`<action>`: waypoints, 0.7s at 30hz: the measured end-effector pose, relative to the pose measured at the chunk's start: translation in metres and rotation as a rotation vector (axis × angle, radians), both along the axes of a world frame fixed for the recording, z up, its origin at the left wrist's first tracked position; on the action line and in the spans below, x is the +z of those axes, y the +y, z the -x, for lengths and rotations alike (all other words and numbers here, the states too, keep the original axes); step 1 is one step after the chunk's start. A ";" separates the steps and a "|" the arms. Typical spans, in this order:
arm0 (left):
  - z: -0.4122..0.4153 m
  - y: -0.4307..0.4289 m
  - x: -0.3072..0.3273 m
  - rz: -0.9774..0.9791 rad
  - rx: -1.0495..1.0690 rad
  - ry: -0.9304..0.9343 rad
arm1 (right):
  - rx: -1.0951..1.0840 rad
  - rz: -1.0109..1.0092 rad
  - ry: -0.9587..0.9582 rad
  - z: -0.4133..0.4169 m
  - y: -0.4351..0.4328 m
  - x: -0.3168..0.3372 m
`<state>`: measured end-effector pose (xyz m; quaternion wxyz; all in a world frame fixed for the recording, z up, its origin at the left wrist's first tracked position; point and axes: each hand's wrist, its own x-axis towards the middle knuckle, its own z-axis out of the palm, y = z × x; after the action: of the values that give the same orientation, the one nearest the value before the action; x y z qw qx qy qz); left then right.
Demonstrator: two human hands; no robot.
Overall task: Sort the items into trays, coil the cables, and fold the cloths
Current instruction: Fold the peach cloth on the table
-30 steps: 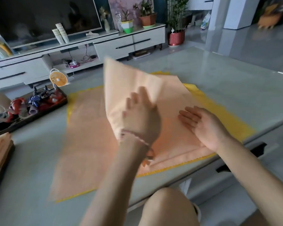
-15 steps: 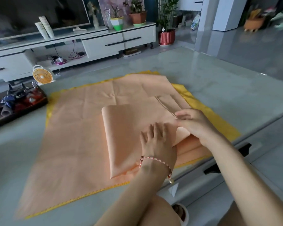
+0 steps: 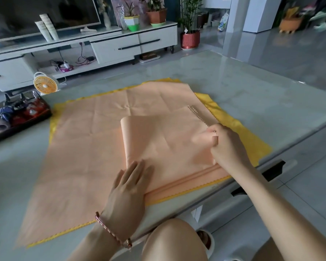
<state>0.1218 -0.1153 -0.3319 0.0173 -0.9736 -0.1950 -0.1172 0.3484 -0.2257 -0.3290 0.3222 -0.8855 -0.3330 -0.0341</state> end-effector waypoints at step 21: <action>0.006 0.019 0.018 0.166 -0.115 0.130 | -0.146 0.337 -0.177 0.010 0.001 0.007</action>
<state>0.1162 -0.0967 -0.3143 -0.0577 -0.9868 -0.1463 -0.0381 0.3381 -0.2248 -0.3225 0.1357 -0.9422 -0.2959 -0.0789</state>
